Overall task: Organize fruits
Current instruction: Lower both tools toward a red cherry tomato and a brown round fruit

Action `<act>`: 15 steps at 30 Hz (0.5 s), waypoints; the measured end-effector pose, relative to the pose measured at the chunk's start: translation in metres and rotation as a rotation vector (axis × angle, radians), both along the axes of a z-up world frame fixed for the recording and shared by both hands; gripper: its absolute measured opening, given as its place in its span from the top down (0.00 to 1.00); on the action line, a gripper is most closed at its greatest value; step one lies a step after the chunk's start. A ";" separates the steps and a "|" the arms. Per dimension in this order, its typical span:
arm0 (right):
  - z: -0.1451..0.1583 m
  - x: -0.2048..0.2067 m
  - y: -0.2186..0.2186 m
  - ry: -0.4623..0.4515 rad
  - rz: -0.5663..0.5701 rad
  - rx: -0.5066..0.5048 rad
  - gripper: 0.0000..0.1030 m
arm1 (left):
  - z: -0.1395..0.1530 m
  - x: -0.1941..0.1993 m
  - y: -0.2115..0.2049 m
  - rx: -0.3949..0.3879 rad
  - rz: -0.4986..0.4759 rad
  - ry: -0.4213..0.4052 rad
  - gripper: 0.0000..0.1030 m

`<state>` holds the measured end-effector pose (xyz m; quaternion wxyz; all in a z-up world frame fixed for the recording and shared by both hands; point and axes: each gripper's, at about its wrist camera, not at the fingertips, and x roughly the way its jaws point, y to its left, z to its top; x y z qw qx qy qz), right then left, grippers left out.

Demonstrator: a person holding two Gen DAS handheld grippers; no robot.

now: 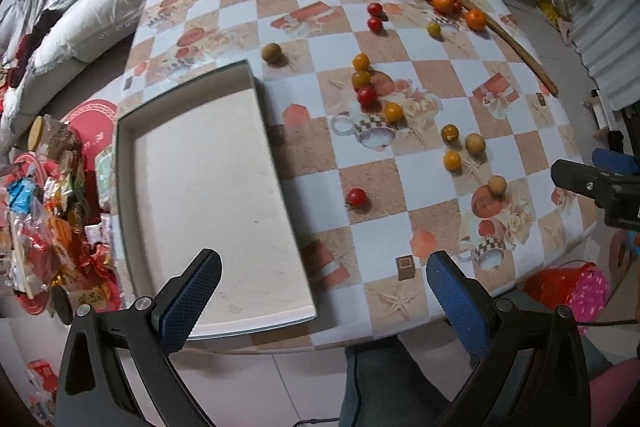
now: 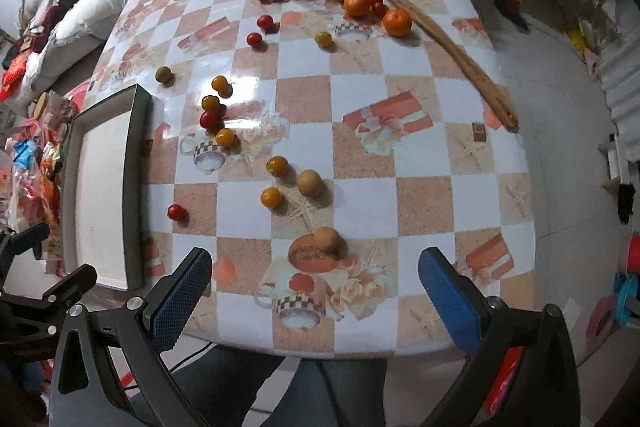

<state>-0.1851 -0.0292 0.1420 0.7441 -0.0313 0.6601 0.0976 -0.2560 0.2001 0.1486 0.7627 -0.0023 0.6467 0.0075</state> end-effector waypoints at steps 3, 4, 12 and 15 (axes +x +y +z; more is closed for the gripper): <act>0.001 0.005 0.003 0.017 0.017 -0.014 0.00 | 0.009 0.000 0.004 0.004 0.026 -0.027 0.00; 0.003 0.005 0.006 0.012 0.045 -0.019 0.00 | 0.012 0.001 0.005 0.000 0.041 -0.035 0.00; 0.013 0.019 0.002 0.033 0.120 -0.019 0.00 | 0.017 0.005 -0.003 0.004 0.105 -0.040 0.00; 0.012 0.020 -0.001 0.046 0.119 -0.020 0.00 | 0.019 0.004 -0.008 0.007 0.103 -0.041 0.00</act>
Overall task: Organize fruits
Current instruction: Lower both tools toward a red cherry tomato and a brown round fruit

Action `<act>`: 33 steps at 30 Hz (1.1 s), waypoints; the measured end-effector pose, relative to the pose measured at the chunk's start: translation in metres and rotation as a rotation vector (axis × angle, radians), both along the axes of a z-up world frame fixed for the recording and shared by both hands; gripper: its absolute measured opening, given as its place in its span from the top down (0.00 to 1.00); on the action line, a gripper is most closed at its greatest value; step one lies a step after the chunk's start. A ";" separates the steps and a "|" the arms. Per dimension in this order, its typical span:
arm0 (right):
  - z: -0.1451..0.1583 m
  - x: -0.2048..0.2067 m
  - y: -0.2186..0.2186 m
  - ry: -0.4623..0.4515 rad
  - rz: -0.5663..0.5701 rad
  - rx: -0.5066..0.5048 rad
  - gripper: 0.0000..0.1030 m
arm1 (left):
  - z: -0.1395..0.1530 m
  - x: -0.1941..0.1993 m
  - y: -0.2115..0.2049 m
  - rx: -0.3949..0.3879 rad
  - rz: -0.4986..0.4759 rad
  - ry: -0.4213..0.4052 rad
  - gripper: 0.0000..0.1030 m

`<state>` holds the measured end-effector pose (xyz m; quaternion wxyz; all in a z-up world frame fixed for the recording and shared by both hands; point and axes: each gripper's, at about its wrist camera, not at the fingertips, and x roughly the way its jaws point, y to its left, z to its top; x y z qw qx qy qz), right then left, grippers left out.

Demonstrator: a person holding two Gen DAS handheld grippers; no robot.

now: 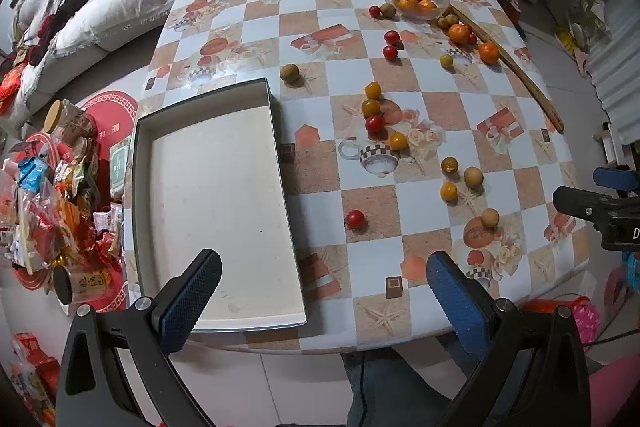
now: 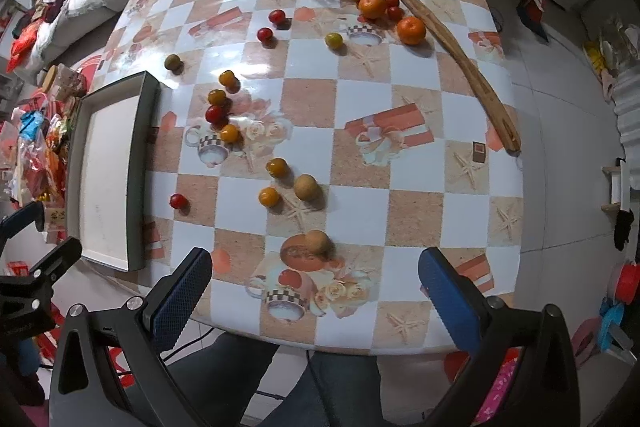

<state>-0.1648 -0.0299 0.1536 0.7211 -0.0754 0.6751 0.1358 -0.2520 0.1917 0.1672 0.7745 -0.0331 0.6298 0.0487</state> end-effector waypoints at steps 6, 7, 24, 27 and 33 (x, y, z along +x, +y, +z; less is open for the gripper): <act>-0.001 -0.003 0.003 -0.001 0.026 -0.004 0.00 | 0.000 -0.001 -0.005 -0.003 0.000 0.007 0.00; -0.001 -0.003 0.004 -0.003 0.032 -0.005 0.00 | 0.000 -0.001 -0.006 -0.002 0.002 0.006 0.00; -0.003 -0.012 0.010 0.000 0.060 -0.012 0.00 | -0.002 -0.001 -0.006 0.000 -0.019 0.008 0.00; -0.004 -0.013 0.009 0.000 0.057 -0.013 0.00 | -0.002 -0.001 -0.009 -0.001 -0.020 0.010 0.00; -0.005 -0.012 0.002 0.007 0.043 -0.011 0.00 | -0.004 -0.001 -0.015 -0.003 -0.024 0.015 0.00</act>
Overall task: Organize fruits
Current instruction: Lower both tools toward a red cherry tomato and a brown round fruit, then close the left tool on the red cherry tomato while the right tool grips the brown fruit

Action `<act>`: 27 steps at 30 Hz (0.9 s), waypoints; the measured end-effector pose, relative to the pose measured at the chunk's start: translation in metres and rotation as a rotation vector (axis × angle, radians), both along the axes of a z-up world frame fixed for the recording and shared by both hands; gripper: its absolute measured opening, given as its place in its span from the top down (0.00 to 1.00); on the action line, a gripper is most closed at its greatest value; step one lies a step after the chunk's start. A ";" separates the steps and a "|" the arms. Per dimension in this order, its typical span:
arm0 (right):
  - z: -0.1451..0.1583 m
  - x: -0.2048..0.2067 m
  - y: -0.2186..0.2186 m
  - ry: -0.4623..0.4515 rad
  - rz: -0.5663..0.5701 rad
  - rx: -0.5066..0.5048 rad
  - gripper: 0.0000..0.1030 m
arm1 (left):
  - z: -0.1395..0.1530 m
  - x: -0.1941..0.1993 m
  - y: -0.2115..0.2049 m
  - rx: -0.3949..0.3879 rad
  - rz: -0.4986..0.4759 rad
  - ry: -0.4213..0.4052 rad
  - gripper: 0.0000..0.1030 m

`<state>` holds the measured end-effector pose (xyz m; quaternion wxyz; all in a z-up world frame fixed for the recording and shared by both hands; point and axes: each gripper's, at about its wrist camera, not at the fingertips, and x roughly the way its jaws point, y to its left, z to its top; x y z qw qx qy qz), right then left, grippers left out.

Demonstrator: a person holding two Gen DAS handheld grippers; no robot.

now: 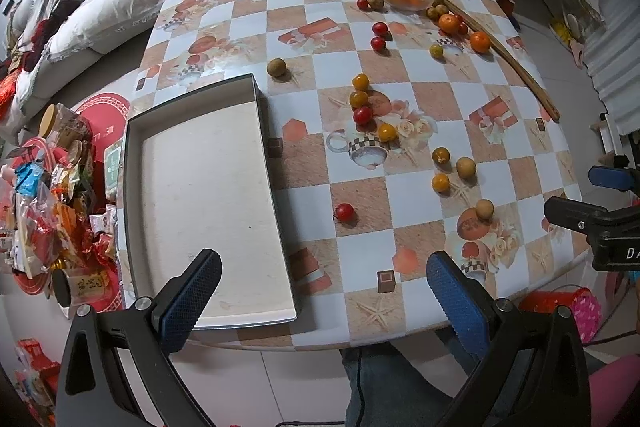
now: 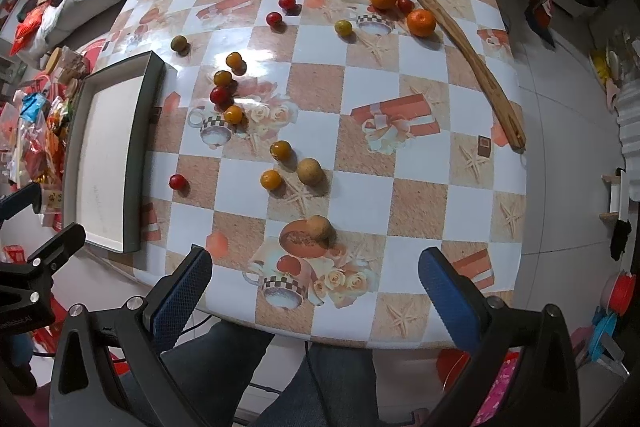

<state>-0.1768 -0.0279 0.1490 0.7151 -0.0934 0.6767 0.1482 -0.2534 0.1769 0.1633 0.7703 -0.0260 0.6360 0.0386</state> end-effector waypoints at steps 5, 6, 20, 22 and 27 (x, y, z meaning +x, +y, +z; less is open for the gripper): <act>0.000 0.000 -0.001 0.001 -0.001 -0.001 0.00 | -0.003 0.001 -0.003 -0.005 -0.004 0.001 0.00; 0.000 0.000 -0.002 0.001 -0.001 -0.001 0.00 | -0.004 0.002 -0.003 -0.007 -0.003 -0.002 0.00; -0.050 -0.020 -0.018 0.077 -0.064 0.013 0.00 | -0.059 0.010 -0.028 0.019 -0.116 0.042 0.00; -0.060 -0.024 -0.019 0.076 -0.070 0.007 0.00 | -0.069 0.014 -0.031 0.034 -0.124 0.048 0.00; -0.085 -0.025 -0.018 0.064 -0.087 -0.010 0.00 | -0.096 0.026 -0.033 0.066 -0.121 0.046 0.00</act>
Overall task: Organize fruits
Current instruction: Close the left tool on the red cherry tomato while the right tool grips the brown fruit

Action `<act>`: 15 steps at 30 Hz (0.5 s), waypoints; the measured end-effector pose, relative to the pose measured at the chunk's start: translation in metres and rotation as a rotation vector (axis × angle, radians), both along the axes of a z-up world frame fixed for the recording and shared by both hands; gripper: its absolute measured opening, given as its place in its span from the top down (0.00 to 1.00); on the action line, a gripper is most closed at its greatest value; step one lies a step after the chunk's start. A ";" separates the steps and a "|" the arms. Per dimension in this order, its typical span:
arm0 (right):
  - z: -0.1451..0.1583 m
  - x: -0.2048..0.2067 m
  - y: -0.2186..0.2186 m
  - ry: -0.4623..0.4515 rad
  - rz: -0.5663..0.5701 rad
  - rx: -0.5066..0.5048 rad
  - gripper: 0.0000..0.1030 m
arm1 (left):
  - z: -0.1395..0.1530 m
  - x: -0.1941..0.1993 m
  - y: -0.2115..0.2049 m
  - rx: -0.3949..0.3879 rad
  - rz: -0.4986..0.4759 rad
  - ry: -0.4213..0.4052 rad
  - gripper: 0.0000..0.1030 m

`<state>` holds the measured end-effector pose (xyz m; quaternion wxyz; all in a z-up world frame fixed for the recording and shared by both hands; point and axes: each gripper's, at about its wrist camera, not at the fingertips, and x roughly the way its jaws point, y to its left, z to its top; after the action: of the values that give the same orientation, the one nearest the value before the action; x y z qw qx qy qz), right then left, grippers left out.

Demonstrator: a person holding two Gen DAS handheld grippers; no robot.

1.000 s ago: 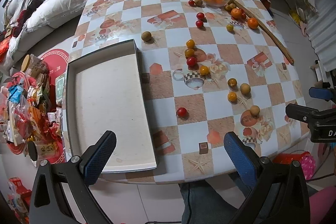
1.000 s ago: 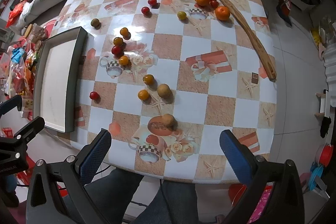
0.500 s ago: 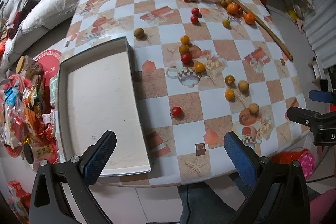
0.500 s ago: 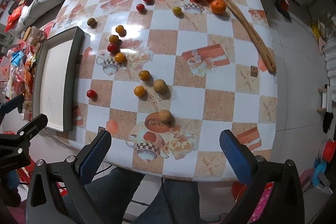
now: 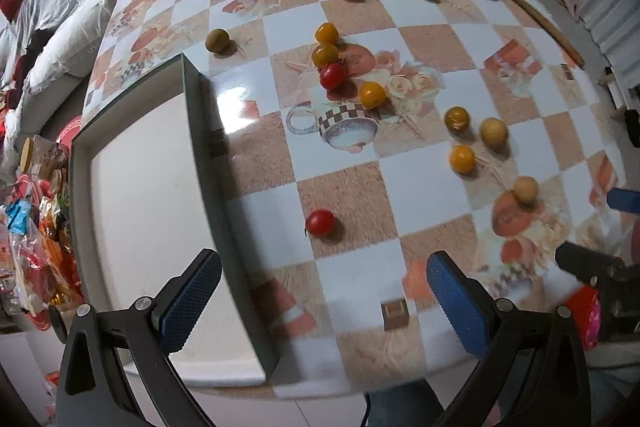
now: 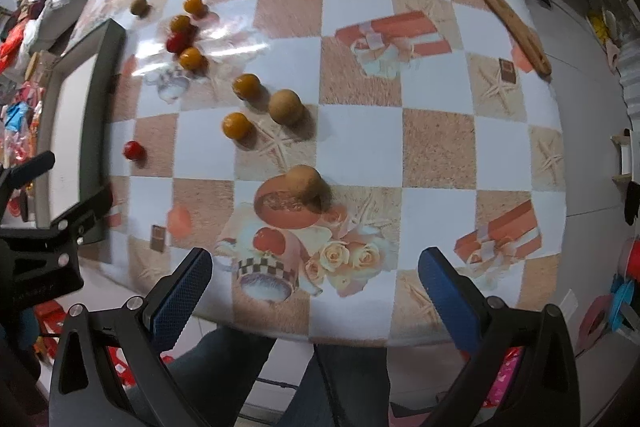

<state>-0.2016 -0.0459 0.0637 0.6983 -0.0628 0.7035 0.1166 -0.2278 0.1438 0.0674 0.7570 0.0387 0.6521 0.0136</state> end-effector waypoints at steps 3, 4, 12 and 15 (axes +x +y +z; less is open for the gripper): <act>-0.014 0.004 0.002 -0.025 -0.013 -0.015 0.00 | -0.013 0.006 0.000 0.012 0.012 -0.009 0.00; -0.018 0.006 0.003 -0.036 -0.018 -0.023 0.00 | -0.018 0.008 0.001 0.022 0.014 -0.014 0.00; -0.041 0.017 0.021 -0.069 0.009 -0.027 0.13 | -0.046 0.014 0.012 0.038 0.059 0.000 0.02; -0.046 0.021 0.026 -0.060 0.010 -0.026 0.21 | -0.053 0.017 0.013 0.037 0.054 0.015 0.12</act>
<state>-0.1806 -0.0195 0.0180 0.7175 -0.0789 0.6834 0.1092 -0.2110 0.1568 0.0143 0.7507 0.0353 0.6581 0.0456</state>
